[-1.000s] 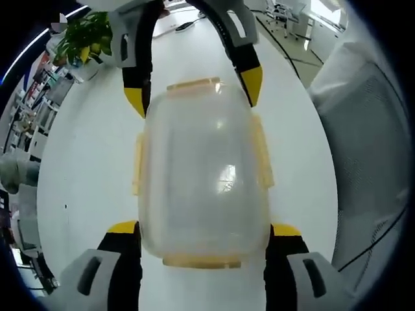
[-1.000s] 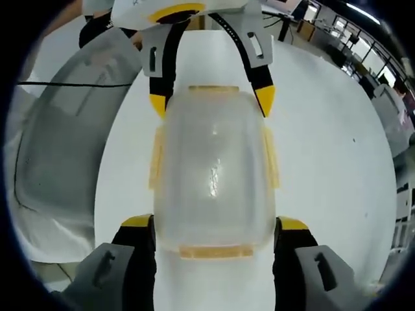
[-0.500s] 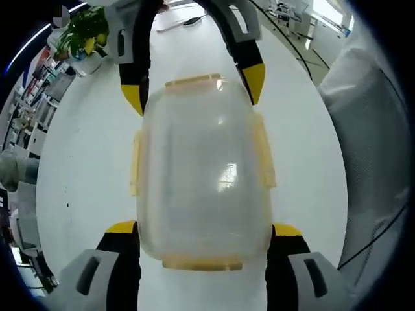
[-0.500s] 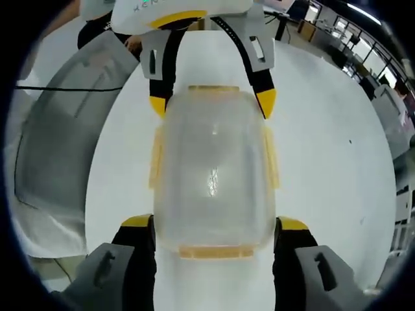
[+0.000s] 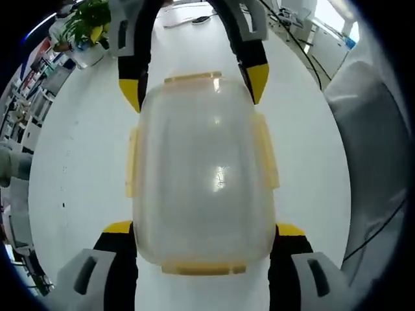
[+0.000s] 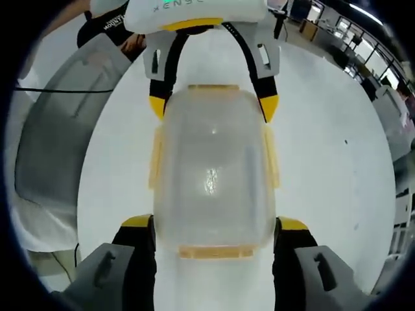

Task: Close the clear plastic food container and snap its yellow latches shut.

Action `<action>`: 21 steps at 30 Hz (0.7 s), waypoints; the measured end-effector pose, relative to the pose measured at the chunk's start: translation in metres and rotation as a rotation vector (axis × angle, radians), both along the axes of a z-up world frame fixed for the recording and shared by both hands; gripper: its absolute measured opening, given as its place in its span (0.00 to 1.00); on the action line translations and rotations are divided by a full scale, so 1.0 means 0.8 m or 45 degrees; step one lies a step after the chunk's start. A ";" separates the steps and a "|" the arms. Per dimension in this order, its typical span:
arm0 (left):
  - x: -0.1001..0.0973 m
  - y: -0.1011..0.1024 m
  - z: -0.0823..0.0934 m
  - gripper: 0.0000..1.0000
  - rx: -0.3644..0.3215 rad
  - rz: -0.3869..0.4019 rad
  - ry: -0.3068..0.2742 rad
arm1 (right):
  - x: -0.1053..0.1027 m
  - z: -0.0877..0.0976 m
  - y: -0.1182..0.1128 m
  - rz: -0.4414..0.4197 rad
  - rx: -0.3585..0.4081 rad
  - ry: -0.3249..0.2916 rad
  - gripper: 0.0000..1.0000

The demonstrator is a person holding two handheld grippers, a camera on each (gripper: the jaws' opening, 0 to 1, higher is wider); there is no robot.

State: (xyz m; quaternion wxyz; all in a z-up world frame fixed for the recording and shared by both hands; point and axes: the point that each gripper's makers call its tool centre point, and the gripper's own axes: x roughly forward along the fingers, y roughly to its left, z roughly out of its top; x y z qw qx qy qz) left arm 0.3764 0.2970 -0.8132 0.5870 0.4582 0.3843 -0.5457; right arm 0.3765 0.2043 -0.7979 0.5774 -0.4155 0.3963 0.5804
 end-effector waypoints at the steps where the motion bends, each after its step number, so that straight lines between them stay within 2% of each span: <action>1: 0.003 0.001 0.000 0.81 0.001 -0.001 -0.001 | 0.003 0.000 0.000 -0.001 -0.002 0.000 0.70; 11: 0.034 0.007 -0.002 0.81 0.030 -0.015 -0.005 | 0.028 -0.001 0.005 -0.021 0.006 0.001 0.70; 21: 0.047 0.011 -0.004 0.81 0.035 -0.027 -0.014 | 0.038 -0.002 0.007 -0.036 0.009 0.003 0.70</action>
